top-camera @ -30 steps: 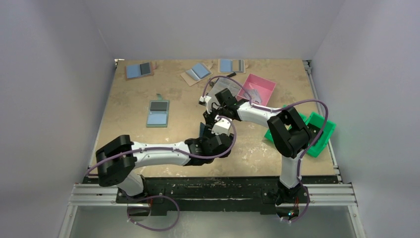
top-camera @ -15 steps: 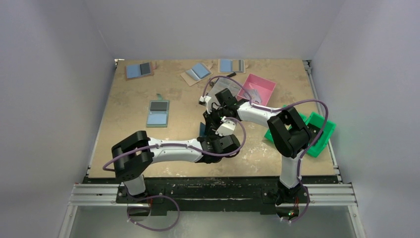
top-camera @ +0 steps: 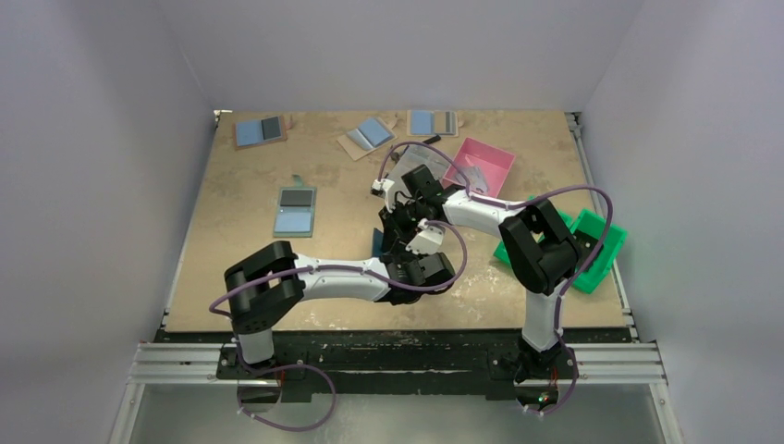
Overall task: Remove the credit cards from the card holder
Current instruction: Remove the credit card from the card holder.
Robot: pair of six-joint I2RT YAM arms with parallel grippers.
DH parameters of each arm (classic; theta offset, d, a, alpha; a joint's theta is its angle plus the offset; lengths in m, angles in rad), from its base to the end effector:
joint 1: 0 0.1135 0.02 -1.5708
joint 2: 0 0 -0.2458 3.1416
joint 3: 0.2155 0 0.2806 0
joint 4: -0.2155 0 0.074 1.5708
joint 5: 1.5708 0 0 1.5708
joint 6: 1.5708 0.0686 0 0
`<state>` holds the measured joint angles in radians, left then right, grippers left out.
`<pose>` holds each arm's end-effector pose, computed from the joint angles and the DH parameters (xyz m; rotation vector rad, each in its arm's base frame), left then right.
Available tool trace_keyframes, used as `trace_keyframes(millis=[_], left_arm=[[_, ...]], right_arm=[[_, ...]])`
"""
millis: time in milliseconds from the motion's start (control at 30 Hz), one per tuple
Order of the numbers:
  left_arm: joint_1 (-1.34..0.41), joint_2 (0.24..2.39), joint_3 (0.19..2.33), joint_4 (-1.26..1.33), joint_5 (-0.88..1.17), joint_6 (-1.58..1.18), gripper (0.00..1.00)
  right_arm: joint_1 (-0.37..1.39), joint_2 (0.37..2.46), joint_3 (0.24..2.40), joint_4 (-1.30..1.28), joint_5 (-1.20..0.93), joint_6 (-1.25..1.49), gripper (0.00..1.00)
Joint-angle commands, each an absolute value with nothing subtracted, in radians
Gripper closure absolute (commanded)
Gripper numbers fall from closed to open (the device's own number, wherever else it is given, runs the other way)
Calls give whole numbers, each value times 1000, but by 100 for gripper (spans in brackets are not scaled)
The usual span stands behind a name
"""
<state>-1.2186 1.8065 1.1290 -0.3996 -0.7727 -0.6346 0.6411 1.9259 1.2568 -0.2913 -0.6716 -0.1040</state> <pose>0.1784 -0.3467 0.1190 0.4255 2.2143 0.0960 0.3198 0.2919 0.1164 -1.1803 2.2558 1.0631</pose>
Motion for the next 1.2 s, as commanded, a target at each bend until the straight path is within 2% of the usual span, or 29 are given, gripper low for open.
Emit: trace_keyframes(millis=[0, 233, 300, 367, 433, 667, 933, 1067, 1167], left_arm=[[-1218, 1813, 1172, -402, -836, -630, 49], [-1206, 1801, 1163, -416, -848, -665, 71], [-1199, 1786, 1150, -417, -846, -681, 84], [-1185, 1765, 1130, -415, -837, -704, 95], [-1169, 1735, 1098, -403, -822, -728, 100], [-1077, 1570, 913, -254, -686, -808, 100], [-909, 1369, 650, -57, -472, -927, 99], [-859, 1376, 611, -64, -412, -956, 86], [-845, 1410, 615, -89, -398, -958, 77]], right_arm=[[644, 1933, 1268, -290, -687, -94, 98], [644, 1917, 1271, -301, -692, -103, 98], [641, 1906, 1280, -314, -707, -114, 97], [632, 1888, 1285, -323, -740, -118, 94], [613, 1866, 1293, -339, -779, -132, 85], [530, 1771, 1282, -404, -945, -247, 64], [518, 1699, 1232, -494, -956, -520, 63], [520, 1645, 1146, -468, -948, -674, 63], [521, 1596, 1076, -514, -1011, -926, 65]])
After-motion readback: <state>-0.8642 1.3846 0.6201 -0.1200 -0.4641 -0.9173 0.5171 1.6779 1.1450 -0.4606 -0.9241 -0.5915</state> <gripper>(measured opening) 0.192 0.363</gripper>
